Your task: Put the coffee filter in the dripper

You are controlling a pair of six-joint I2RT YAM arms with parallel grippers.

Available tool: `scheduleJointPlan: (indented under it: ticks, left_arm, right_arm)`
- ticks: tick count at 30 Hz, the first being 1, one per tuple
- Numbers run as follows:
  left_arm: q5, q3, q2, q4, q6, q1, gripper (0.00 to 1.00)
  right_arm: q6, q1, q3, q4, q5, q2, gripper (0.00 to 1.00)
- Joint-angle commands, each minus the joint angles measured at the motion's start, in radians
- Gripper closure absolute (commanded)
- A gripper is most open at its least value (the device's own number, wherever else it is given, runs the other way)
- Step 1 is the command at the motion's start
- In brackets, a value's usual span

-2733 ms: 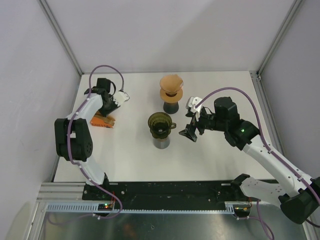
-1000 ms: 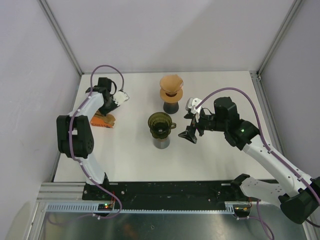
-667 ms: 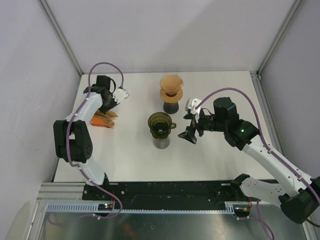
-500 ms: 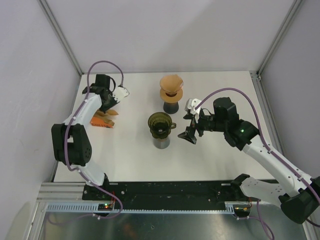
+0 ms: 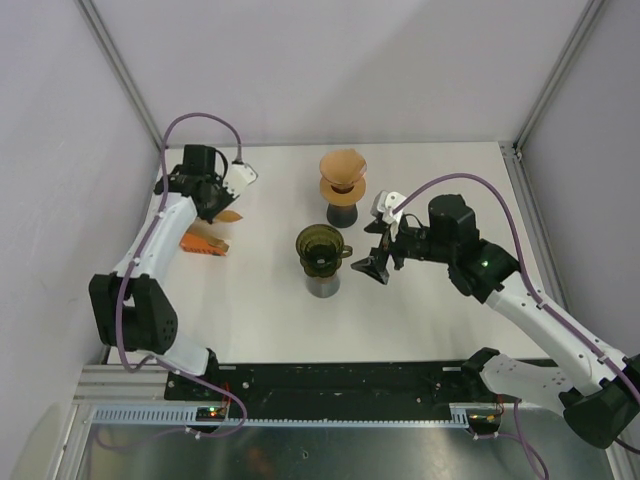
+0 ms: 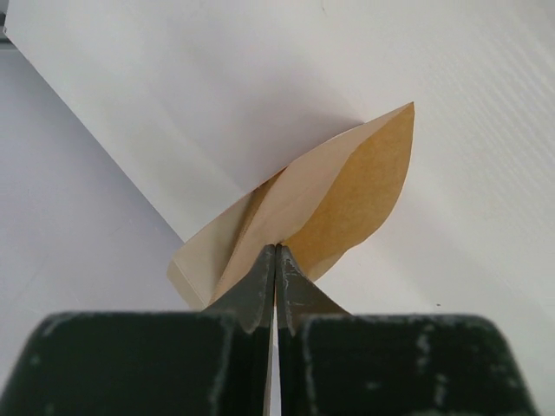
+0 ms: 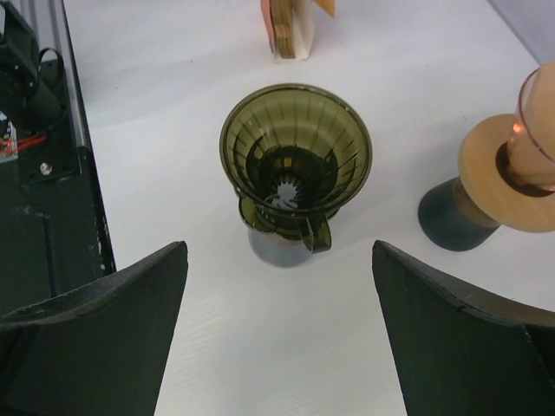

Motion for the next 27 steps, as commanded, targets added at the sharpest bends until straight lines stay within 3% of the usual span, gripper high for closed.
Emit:
scheduleJointPlan:
  ticks: [1,8,13,23,27]
  left_arm:
    - [0.055,0.064,-0.084,-0.018,-0.08,-0.013,1.0]
    - [0.136,0.081,-0.172,-0.025,-0.14,-0.029,1.0]
    - [0.13,0.067,-0.262,-0.031,-0.142,-0.133,1.0]
    - [0.144,0.192,-0.288,-0.141,-0.252,-0.232,1.0]
    - [0.164,0.256,-0.276,-0.146,-0.375,-0.244,1.0]
  right_arm:
    - [0.074,0.014,0.002,0.122,0.045,-0.019,0.08]
    - [0.156,0.038,0.001,0.267,0.142,-0.014,0.07]
    - [0.192,0.066,0.01,0.421,0.266,0.022,0.07]
    - [0.155,0.119,0.221,0.462,0.289,0.304,0.08]
    - [0.255,0.134,0.273,0.511,0.328,0.371,0.08]
